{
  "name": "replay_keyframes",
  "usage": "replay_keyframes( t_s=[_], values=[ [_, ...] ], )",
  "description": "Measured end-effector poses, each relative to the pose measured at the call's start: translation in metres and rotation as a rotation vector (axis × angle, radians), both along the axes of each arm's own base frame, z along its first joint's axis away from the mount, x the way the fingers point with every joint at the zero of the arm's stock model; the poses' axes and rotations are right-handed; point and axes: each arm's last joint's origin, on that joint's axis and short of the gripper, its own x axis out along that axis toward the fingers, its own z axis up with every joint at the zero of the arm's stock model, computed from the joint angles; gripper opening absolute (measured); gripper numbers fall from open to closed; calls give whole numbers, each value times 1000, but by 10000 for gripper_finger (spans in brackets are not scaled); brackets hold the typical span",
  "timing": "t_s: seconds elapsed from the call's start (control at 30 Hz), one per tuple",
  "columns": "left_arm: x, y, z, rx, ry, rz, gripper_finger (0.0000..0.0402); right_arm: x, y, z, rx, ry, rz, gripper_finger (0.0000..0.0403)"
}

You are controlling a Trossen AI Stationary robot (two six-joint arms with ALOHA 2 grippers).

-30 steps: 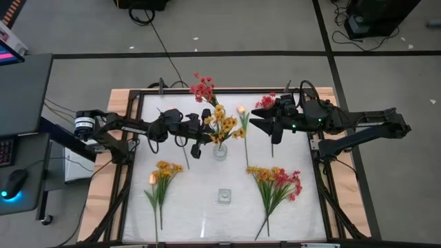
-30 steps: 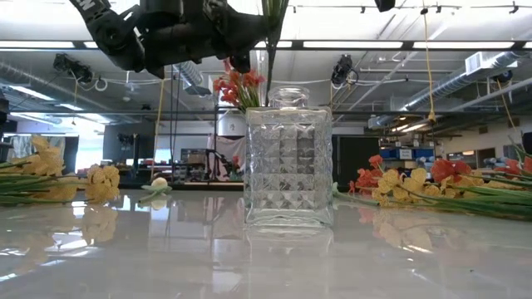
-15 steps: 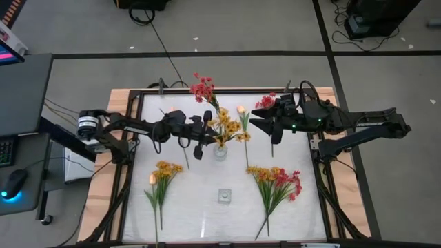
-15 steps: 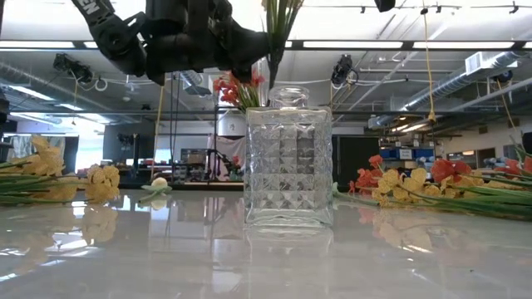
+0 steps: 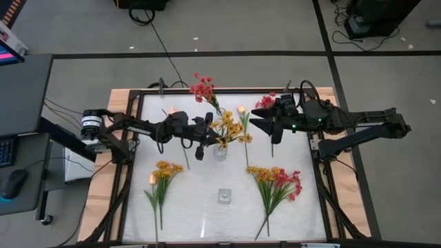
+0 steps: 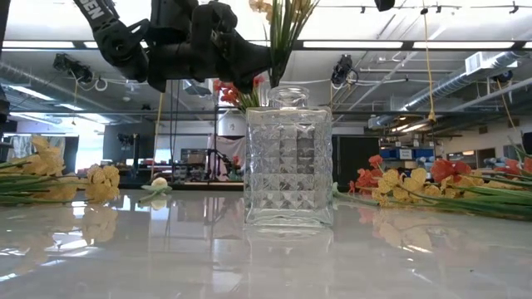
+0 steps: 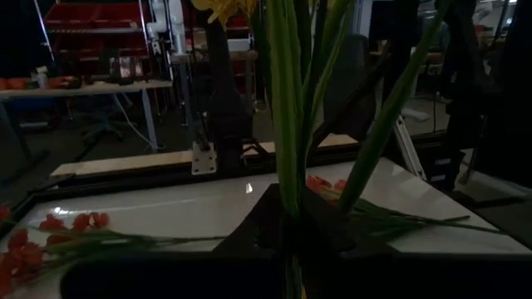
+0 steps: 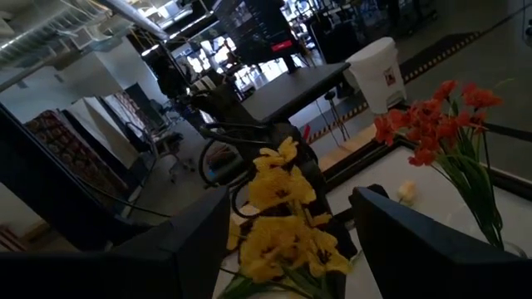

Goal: Sort flowers into vase by color
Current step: Put the top yellow flowers into the middle transparent vase

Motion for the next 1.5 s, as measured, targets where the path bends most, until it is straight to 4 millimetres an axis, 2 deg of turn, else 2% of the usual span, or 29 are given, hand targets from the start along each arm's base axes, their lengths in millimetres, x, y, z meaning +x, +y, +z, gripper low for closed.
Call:
replay_keyframes(
  t_s=[0.47,0.9,1.23,1.5],
  values=[
    [0,0,-2,-39,27,1,32,0,0,0,-5,1,0,261],
    [0,2,-3,-125,56,7,94,0,0,0,-24,5,-1,261],
    [-5,21,-2,-196,65,60,152,0,0,0,-27,6,-2,261],
    [-8,26,-1,-289,98,-50,192,0,0,0,-43,9,0,261]
  ],
)
